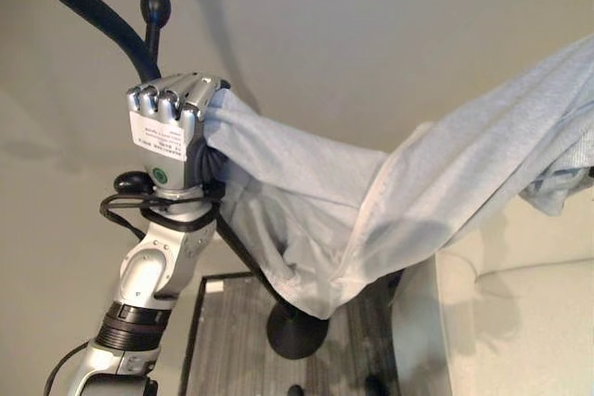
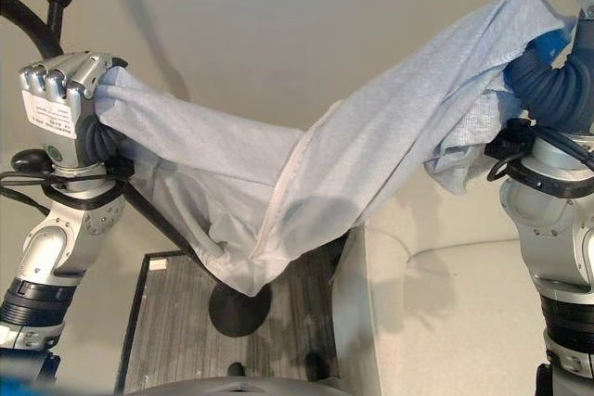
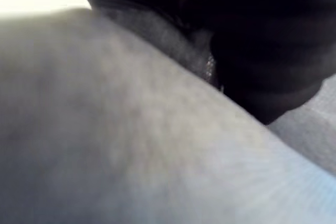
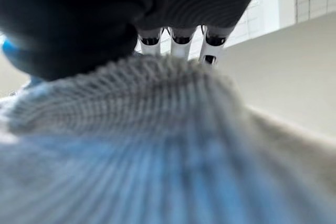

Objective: Hang the clothes on the sofa on the clothes rack.

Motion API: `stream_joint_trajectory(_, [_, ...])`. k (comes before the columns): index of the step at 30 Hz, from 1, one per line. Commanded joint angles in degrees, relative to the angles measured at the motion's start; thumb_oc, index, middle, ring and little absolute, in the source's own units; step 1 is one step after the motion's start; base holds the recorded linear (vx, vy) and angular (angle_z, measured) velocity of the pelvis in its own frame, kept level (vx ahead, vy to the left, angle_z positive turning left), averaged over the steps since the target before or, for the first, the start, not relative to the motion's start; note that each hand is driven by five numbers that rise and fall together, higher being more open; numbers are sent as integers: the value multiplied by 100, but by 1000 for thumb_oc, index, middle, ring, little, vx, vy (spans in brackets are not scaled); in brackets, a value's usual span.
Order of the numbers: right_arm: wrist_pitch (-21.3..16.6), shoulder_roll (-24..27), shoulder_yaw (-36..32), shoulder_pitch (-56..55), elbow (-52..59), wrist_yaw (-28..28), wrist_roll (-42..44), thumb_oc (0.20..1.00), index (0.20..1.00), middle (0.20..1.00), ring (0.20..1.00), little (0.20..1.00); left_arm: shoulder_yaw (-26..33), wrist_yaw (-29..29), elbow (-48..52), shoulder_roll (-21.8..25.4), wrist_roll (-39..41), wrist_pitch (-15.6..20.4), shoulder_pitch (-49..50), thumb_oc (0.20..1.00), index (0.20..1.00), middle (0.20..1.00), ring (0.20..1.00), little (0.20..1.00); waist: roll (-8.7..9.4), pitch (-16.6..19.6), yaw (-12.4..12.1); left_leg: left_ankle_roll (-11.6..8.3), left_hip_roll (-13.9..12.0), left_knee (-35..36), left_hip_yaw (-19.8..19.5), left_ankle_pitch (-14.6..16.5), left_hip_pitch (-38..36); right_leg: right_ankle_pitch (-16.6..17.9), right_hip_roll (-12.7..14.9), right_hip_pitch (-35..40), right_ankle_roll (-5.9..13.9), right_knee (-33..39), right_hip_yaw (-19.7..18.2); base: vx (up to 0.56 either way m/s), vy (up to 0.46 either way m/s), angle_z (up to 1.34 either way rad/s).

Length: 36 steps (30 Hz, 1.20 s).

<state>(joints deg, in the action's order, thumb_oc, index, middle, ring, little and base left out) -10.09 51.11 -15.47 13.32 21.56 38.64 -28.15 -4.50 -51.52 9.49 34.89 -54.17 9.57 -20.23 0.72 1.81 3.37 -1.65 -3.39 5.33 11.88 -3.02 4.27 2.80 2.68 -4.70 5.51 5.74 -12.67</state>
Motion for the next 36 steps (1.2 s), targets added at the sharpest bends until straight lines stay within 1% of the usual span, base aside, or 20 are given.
stream_joint_trajectory(1, [124,-216,-372,39,-17,272,-186,200,200,200,200,200,-235,108,78,11,582,194,-461,200,200,200,200,200,337,379,-10,-353,-241,-33,129,118,149,-491,404,615,321,-123,163,-30,-56,2])
stream_joint_trajectory(4, [143,-344,-338,-88,60,250,-230,200,200,200,200,200,-579,376,85,-237,844,421,-338,200,200,200,200,200,308,344,65,-363,-274,-33,155,88,134,-521,358,597,279,-161,112,-32,-53,2])
stream_joint_trajectory(5, [147,-345,-343,-107,68,247,-235,200,200,200,200,200,-584,392,80,-242,860,431,-336,200,200,200,200,200,305,351,57,-365,-278,-33,155,86,130,-524,353,598,276,-168,111,-38,-47,-3])
stream_joint_trajectory(7, [161,-462,-314,-229,113,244,-240,200,200,200,200,200,-903,650,64,-446,1164,590,-228,200,200,200,200,200,292,298,125,-374,-323,-33,165,33,140,-568,281,578,223,-208,54,-70,-75,-8])
stream_joint_trajectory(9, [134,-504,-293,-285,151,230,-213,200,200,200,200,200,-1066,818,74,-477,1299,666,-194,200,200,200,200,200,286,275,156,-391,-372,-33,181,-13,138,-593,222,570,190,-248,17,-70,-68,-6])
stream_joint_trajectory(11, [116,-517,-268,-300,163,222,-199,200,200,200,200,200,-1119,875,64,-479,1350,696,-173,200,200,200,200,200,290,264,164,-402,-395,-33,188,-37,140,-599,188,567,173,-259,0,-46,-50,-7])
stream_joint_trajectory(13, [75,-543,-220,-332,197,214,-171,200,200,200,200,200,-1216,1002,67,-505,1488,755,-108,200,200,200,200,200,306,238,171,-436,-446,-33,190,-102,140,-612,97,577,120,-271,-21,-50,-68,-10])
stream_joint_trajectory(20, [31,-567,-193,-509,248,198,-155,200,200,200,200,200,-1282,1184,71,-622,1780,797,26,200,200,200,200,200,369,181,169,-526,-602,-33,138,-277,203,-625,-137,603,22,-269,-26,-48,-60,-2])
stream_joint_trajectory(22, [7,-583,-245,-625,301,204,-146,200,200,200,200,200,-1329,1302,115,-672,1908,869,98,200,200,200,200,200,385,170,189,-548,-642,-33,115,-326,229,-626,-202,610,-1,-270,-19,-49,-69,0])
stream_joint_trajectory(24, [-61,-582,-418,-834,465,205,-168,200,200,200,200,200,-1480,1520,240,-613,1991,984,142,200,200,200,200,200,391,155,263,-601,-721,-33,81,-413,280,-641,-317,602,-37,-298,-19,-85,-93,1])
stream_joint_trajectory(27, [-74,-612,-563,-992,656,272,-219,200,200,200,200,200,-1728,1915,337,-752,2508,1133,261,200,200,200,200,200,395,143,336,-671,-817,-33,61,-515,341,-659,-447,588,-82,-354,-4,-82,-72,3])
stream_joint_trajectory(28, [-72,-613,-570,-1001,663,270,-219,200,200,200,200,200,-1728,1925,341,-751,2517,1132,261,200,200,200,200,200,393,144,333,-673,-821,-33,58,-516,343,-659,-451,585,-84,-358,-3,-99,-97,10])
stream_joint_trajectory(29, [-93,-649,-493,-965,794,286,-217,200,200,200,200,200,-2102,2247,320,-946,2973,1206,266,200,200,200,200,200,405,125,413,-708,-877,-33,41,-576,367,-659,-539,572,-119,-387,-38,-77,-73,9])
stream_joint_trajectory(30, [-88,-648,-499,-975,799,283,-220,200,200,200,200,200,-2102,2278,312,-951,3010,1207,254,200,200,200,200,200,398,125,406,-712,-884,-33,38,-580,368,-660,-548,568,-123,-395,-37,-111,-98,6])
stream_joint_trajectory(33, [-98,-678,-396,-955,956,280,-240,200,200,200,200,200,-2543,2791,244,-1237,3731,1223,339,200,200,200,200,200,402,88,477,-738,-942,-33,24,-639,373,-662,-646,563,-158,-443,-69,-66,-58,-6])
stream_joint_trajectory(34, [-94,-675,-402,-969,960,279,-243,200,200,200,200,200,-2541,2827,239,-1240,3775,1223,332,200,200,200,200,200,396,89,470,-741,-947,-33,21,-643,371,-662,-652,564,-161,-448,-66,-96,-84,-8])
stream_joint_trajectory(35, [-84,-659,-346,-926,1092,247,-253,200,200,200,200,200,-2930,3315,283,-1384,4680,1214,491,200,200,200,200,200,388,55,506,-748,-983,-33,-31,-683,385,-659,-731,552,-180,-485,-102,-71,-58,-10])
stream_joint_trajectory(36, [-79,-657,-357,-945,1099,244,-252,200,200,200,200,200,-2919,3373,296,-1375,4753,1207,492,200,200,200,200,200,383,58,499,-751,-989,-33,-36,-685,384,-660,-738,551,-184,-491,-98,-91,-76,-12])
